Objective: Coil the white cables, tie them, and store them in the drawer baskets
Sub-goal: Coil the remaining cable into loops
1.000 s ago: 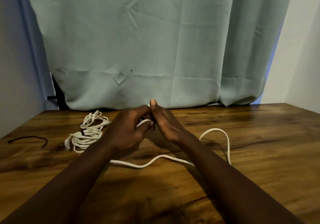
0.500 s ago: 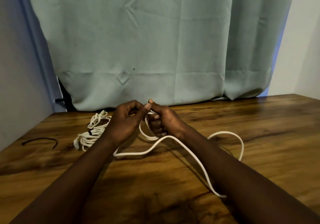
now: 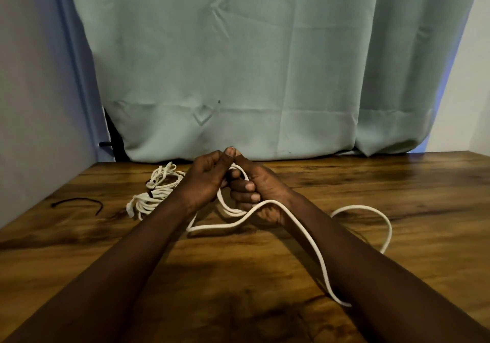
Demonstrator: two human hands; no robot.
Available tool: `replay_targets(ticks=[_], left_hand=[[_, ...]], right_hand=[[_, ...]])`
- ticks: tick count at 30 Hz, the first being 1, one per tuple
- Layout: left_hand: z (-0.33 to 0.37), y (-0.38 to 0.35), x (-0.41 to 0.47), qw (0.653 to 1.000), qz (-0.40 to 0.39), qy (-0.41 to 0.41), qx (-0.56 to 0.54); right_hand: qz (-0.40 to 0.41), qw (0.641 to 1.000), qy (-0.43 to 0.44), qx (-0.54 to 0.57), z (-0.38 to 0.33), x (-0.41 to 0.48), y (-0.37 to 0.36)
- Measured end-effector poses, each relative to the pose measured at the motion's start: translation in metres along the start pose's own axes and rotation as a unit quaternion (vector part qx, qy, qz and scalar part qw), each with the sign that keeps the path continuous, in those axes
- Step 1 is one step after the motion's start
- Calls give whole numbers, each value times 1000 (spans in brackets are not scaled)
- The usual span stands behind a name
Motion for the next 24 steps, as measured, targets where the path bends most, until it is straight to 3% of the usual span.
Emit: replay_targets(ticks=[5,10,13,18,24], left_hand=[[-1,4,-2,1000,-12,10,-17],[-8,2,1,994,-22,70,-77],[-9,3,0,978,-44,129,-158],[-5,-5,-6,939,-136,190,-251],[-6,2,-13,924,-182,260,-211]], right_hand=[[-44,997,-50,29,-3,-5,0],[-2,996,14,93,-11,0,7],[53,979,78,182,-31,-1,25],[162,954,127,216,-30,2,46],[208,928,191,243,-39,6,72]])
Point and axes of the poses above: each hand's wrist, its own x-axis towards the middle knuckle, its own y-axis out of the back of the hand, z = x × y, the point moved 3 cm from there along x, towards the middle knuckle, and after that the axes turned 7 degrees about x, right-handed, at the moved point
